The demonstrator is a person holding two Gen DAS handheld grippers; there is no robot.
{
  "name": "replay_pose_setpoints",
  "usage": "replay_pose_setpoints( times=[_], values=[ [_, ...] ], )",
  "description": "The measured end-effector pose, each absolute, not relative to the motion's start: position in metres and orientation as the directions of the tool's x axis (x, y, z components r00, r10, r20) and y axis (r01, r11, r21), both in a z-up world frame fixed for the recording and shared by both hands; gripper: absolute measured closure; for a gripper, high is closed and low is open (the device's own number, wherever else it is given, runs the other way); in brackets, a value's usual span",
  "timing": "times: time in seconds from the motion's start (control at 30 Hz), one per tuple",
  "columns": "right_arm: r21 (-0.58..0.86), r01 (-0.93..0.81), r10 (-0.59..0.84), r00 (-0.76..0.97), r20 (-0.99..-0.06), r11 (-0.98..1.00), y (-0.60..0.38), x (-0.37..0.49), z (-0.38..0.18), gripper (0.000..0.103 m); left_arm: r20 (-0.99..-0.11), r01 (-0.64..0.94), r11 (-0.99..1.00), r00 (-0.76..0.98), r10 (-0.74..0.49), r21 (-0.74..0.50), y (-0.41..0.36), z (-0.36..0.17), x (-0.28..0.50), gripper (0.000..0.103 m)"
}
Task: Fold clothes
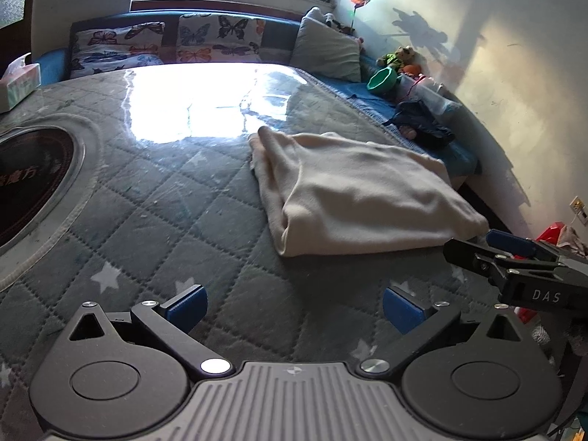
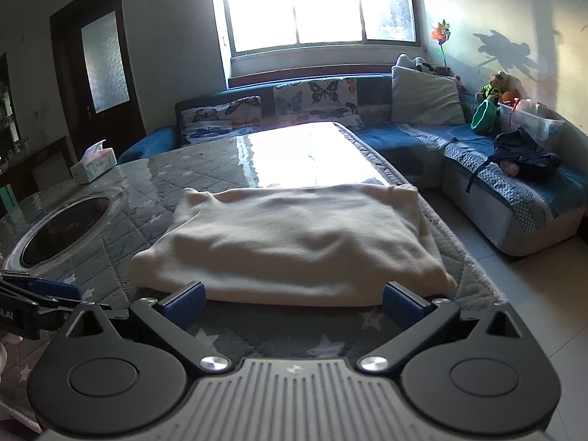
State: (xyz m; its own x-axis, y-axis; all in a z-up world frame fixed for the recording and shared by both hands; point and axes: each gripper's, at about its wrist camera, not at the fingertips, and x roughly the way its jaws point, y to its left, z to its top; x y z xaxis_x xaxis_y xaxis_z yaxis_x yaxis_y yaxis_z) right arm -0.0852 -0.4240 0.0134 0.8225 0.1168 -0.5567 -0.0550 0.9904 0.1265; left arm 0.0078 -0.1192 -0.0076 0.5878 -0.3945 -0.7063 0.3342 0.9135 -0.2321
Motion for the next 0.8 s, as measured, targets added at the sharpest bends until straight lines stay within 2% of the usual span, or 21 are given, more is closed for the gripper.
replay_pose_setpoints(
  times=[0.8],
  values=[
    [0.114,-0.114,0.160,0.793,-0.588,0.987,-0.401,-0.084,0.006,0.000,-0.727,0.264,0.939,0.597,-0.337,-0.218,-0.107,-0.013,0.003,0.000]
  ],
)
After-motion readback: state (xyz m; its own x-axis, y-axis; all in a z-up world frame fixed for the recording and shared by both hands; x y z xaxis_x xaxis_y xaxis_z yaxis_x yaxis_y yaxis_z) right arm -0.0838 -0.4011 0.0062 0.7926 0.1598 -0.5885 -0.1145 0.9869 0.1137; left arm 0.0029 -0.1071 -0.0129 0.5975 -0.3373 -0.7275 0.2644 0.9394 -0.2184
